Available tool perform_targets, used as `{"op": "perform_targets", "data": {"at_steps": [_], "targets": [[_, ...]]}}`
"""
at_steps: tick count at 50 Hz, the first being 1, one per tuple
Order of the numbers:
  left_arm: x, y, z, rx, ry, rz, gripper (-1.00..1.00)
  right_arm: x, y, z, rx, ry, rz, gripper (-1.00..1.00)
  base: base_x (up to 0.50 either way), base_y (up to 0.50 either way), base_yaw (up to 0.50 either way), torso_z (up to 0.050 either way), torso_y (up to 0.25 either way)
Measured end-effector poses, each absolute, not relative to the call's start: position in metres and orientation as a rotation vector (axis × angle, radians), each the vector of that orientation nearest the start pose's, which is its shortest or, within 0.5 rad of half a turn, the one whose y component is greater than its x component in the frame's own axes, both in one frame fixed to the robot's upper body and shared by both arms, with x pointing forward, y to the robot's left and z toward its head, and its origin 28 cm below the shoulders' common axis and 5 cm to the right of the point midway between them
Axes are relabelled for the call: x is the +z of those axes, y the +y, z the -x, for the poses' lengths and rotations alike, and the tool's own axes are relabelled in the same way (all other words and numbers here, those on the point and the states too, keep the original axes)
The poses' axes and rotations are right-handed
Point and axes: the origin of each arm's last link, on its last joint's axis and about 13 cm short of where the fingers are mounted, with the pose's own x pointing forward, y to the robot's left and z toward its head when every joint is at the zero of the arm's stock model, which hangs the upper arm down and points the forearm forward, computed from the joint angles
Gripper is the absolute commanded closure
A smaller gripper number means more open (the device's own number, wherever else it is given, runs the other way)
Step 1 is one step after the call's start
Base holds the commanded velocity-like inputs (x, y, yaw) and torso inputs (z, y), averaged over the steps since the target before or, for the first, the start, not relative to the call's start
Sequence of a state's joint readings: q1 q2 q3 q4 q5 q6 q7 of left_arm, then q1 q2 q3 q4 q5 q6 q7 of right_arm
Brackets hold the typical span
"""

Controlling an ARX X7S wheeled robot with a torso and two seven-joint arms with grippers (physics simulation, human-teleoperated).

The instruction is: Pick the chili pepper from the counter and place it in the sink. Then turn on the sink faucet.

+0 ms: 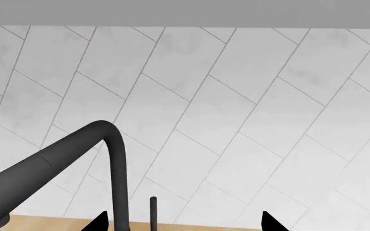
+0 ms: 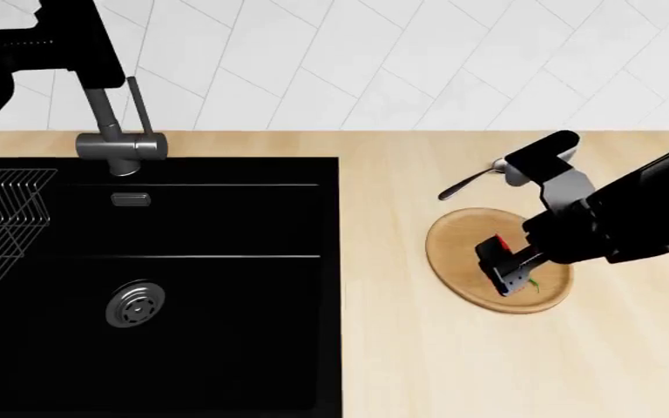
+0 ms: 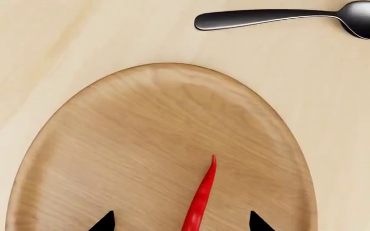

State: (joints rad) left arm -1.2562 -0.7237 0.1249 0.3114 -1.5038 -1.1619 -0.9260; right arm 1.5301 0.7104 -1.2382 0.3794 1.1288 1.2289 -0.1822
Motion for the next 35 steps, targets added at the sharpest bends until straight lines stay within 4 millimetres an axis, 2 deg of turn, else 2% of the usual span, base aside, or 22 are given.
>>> {"op": "perform_targets", "data": {"at_steps": [3,4,28,35], "targets": [[0.3479,0.2742,-0.2423,0.063,-0.117,0.015,-1.00,0.2456,-0.2082,-0.3323,0.377,0.914,0.354,-1.00,0.00,0.00,0.00,0.000,0.000],[0.3479,0.2742,-0.2423,0.063,-0.117,0.016,-1.00,0.2455,-0.2081,-0.3323,0.377,0.913,0.354,1.00,0.00,0.00,0.00,0.000,0.000],[0.3478,0.2740,-0.2412,0.063,-0.117,0.016,-1.00,0.2419,-0.2041,-0.3315,0.407,0.914,0.354,1.00,0.00,0.00,0.00,0.000,-0.002],[0.3475,0.2746,-0.2410,0.064,-0.117,0.018,-1.00,0.2475,-0.2059,-0.3303,0.392,0.897,0.375,1.00,0.00,0.00,0.00,0.000,0.000]]}}
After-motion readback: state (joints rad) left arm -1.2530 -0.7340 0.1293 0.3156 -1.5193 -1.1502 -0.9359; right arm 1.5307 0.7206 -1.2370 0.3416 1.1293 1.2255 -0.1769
